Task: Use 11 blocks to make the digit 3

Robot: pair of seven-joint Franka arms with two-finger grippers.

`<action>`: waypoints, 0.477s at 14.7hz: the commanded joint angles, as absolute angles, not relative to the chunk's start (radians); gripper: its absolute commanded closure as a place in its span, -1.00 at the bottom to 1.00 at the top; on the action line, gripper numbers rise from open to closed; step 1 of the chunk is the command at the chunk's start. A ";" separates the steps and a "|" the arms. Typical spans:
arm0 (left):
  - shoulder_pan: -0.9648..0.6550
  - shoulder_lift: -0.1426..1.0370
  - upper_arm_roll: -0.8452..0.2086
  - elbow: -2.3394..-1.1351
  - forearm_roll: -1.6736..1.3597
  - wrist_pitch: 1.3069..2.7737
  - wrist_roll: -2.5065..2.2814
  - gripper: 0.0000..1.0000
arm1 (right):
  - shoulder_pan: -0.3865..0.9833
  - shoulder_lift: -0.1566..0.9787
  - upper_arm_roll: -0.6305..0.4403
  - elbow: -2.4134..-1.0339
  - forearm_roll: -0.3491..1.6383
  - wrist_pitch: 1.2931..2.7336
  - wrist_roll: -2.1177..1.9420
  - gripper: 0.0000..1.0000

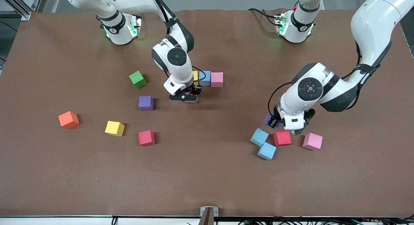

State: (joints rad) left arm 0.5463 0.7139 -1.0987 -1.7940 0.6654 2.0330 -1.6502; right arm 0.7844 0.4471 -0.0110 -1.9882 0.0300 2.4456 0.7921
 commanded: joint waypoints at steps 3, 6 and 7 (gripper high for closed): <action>0.540 0.713 -1.101 -1.781 0.649 2.010 -1.655 -0.05 | 0.804 0.410 -0.015 -2.042 0.014 2.462 0.784 0.99; 0.540 0.715 -1.101 -1.781 0.649 2.010 -1.657 -0.05 | 0.804 0.410 -0.015 -2.068 -0.002 2.488 0.784 0.99; 0.540 0.715 -1.101 -1.781 0.649 2.010 -1.657 -0.05 | 0.805 0.411 -0.015 -2.077 0.000 2.502 0.784 0.99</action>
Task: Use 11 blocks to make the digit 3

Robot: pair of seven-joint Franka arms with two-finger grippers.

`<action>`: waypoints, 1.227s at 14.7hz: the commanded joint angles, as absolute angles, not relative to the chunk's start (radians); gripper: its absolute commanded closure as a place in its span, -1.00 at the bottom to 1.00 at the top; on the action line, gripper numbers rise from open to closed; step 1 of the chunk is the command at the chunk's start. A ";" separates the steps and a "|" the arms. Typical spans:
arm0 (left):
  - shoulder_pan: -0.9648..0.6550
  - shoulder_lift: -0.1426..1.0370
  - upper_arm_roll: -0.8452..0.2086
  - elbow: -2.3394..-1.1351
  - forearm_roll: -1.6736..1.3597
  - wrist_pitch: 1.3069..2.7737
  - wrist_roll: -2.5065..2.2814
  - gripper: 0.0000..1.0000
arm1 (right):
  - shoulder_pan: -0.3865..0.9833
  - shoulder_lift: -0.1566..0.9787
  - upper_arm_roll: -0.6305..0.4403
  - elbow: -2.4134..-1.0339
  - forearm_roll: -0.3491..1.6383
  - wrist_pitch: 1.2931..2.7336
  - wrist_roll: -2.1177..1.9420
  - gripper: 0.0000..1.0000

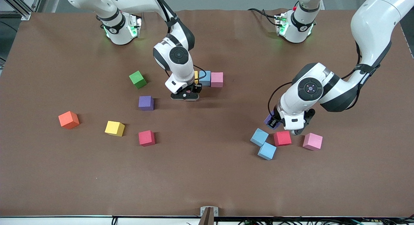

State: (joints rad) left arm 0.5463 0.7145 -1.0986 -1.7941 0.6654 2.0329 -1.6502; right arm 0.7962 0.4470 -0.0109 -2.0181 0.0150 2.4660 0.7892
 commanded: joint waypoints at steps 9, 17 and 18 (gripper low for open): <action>0.540 0.715 -1.101 -1.781 0.649 2.010 -1.655 -0.05 | 0.824 0.413 -0.015 -2.082 0.000 2.508 0.805 0.99; 0.540 0.715 -1.101 -1.779 0.649 2.010 -1.655 -0.05 | 0.828 0.414 -0.015 -2.080 0.000 2.510 0.818 0.99; 0.540 0.715 -1.101 -1.779 0.649 2.010 -1.655 -0.05 | 0.828 0.414 -0.015 -2.080 0.000 2.510 0.819 0.99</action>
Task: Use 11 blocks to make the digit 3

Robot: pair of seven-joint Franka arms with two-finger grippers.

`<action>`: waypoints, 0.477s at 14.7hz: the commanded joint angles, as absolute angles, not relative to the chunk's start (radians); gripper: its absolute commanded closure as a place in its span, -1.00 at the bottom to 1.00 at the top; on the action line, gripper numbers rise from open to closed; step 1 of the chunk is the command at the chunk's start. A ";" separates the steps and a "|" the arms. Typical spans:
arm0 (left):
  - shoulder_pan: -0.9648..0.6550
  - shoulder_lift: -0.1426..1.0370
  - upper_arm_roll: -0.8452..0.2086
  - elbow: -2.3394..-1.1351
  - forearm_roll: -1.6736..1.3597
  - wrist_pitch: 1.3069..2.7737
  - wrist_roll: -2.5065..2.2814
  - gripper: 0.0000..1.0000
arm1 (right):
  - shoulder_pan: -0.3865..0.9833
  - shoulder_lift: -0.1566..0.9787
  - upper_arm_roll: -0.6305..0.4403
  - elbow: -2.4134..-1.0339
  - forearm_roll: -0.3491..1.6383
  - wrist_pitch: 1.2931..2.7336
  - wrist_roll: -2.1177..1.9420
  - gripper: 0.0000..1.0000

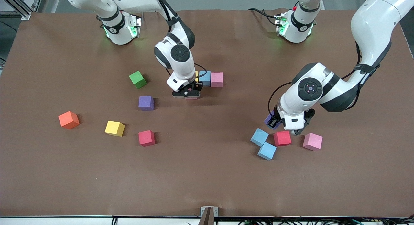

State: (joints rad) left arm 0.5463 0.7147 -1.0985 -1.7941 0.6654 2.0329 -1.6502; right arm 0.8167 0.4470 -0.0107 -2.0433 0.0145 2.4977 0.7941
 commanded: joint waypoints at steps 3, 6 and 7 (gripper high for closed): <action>0.541 0.713 -1.101 -1.778 0.650 2.010 -1.654 -0.05 | 0.834 0.414 -0.015 -2.080 0.000 2.511 0.827 0.99; 0.540 0.715 -1.101 -1.773 0.649 2.010 -1.654 -0.05 | 0.833 0.414 -0.015 -2.079 0.000 2.510 0.839 0.99; 0.540 0.715 -1.101 -1.773 0.650 2.010 -1.654 -0.05 | 0.833 0.414 -0.015 -2.077 0.000 2.510 0.848 0.99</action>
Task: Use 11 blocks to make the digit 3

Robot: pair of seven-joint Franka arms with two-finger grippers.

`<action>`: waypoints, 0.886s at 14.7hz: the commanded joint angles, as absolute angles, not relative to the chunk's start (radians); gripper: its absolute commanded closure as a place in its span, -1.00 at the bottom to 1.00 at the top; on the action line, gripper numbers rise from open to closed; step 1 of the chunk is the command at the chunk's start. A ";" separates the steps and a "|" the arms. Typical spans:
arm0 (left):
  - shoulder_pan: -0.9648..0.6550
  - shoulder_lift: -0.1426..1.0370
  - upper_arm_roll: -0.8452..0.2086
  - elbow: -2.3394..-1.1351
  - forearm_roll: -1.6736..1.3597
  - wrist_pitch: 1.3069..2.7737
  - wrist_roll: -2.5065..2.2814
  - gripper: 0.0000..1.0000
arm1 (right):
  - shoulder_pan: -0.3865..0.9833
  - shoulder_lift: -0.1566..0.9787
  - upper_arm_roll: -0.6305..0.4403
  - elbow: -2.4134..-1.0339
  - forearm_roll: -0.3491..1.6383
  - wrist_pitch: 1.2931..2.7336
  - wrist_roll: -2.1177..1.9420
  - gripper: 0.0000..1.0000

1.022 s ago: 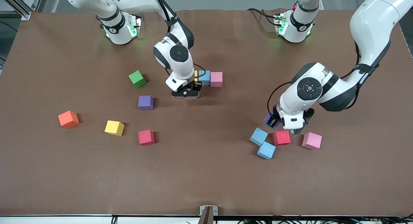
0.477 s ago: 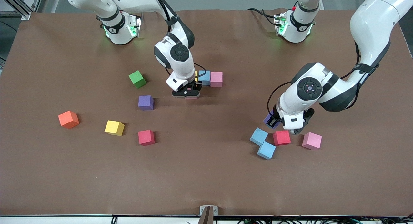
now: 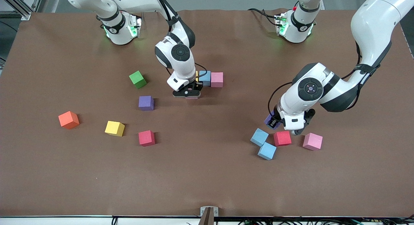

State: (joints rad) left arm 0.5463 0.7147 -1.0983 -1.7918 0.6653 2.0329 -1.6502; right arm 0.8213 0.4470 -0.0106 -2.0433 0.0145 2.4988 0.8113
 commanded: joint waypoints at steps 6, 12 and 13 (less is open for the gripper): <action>0.541 0.713 -1.101 -1.767 0.650 2.010 -1.654 -0.05 | 0.833 0.414 -0.015 -2.075 0.006 2.505 0.851 0.99; 0.540 0.713 -1.101 -1.767 0.649 2.010 -1.655 -0.05 | 0.833 0.414 -0.014 -2.075 0.008 2.500 0.871 0.98; 0.540 0.713 -1.101 -1.767 0.650 2.010 -1.655 -0.05 | 0.833 0.414 -0.014 -2.075 0.008 2.499 0.871 0.98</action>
State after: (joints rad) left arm 0.5465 0.7147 -1.0983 -1.7833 0.6653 2.0329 -1.6502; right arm 0.8215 0.4470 -0.0105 -2.0433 0.0147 2.4989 0.8487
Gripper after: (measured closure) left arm 0.423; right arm 0.502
